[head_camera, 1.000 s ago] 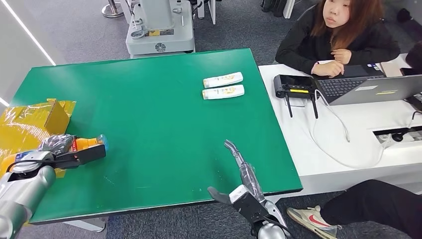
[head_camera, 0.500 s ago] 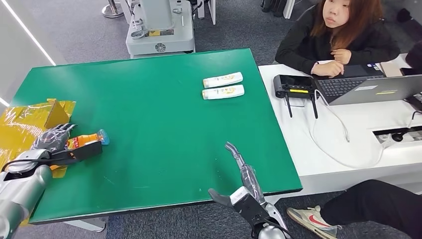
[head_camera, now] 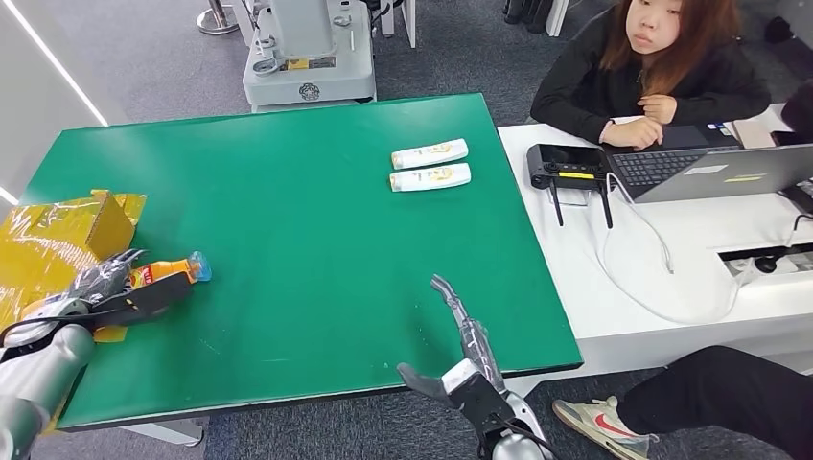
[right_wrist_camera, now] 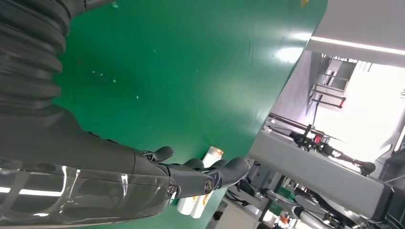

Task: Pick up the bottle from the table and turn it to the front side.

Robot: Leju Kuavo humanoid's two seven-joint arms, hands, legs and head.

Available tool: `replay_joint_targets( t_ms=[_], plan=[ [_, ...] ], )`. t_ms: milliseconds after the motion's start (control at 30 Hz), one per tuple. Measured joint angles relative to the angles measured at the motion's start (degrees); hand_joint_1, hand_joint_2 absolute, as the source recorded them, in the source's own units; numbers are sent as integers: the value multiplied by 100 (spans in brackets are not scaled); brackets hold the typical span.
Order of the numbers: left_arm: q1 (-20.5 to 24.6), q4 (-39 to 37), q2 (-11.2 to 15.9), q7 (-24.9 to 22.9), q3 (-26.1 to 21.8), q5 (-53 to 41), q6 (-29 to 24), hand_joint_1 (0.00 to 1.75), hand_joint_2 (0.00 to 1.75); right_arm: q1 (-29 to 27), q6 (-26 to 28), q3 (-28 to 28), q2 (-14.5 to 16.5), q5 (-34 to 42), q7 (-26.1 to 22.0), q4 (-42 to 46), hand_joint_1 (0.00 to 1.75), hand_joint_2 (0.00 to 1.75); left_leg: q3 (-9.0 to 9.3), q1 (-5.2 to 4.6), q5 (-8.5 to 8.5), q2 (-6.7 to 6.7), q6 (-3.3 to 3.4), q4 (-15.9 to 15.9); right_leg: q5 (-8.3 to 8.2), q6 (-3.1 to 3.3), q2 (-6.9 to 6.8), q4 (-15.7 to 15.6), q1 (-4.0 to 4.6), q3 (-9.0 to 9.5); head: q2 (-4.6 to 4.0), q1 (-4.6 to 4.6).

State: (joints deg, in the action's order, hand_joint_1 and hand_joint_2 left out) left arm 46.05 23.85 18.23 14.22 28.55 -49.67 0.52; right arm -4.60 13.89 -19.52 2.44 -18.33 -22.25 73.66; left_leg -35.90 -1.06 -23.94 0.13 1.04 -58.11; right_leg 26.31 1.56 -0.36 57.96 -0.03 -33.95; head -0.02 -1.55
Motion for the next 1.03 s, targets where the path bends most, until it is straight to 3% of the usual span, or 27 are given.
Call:
replay_joint_targets(
  t_ms=[100,267,367,533,767,1033],
  plan=[
    [-21,6,-30,296,-389,965,624,0,0,38,4,-27,-2,40,1,-32,0,175,1,0,0,1,0,0,0,0,0,0,0,0,0,0],
    [-63,110,-104,258,-1187,2478,1510,0,0,87,8,-81,-3,52,21,-73,0,175,2,0,0,1,0,0,0,0,0,0,0,3,0,0],
    [-214,287,-133,520,-1613,3465,1902,0,0,125,9,-111,-1,56,50,-117,0,175,4,0,0,3,0,0,0,0,2,0,0,1,0,2],
    [-786,1112,-386,1859,-2008,4860,1229,0,0,180,10,-167,-1,55,63,-184,0,175,1,0,0,-1,0,-1,0,0,-1,0,0,1,0,0],
    [-1240,1985,-611,2407,-2040,5308,705,0,0,234,26,-229,-1,52,14,-259,0,175,1,-1,-1,-2,0,-2,0,-1,-1,-2,-1,1,0,1],
    [-2067,3908,-1032,2594,-2031,5065,-348,0,0,258,119,-238,1,59,-114,-273,0,175,0,-1,-6,1,7,-4,0,-1,1,-3,-1,0,0,1]
  ],
)
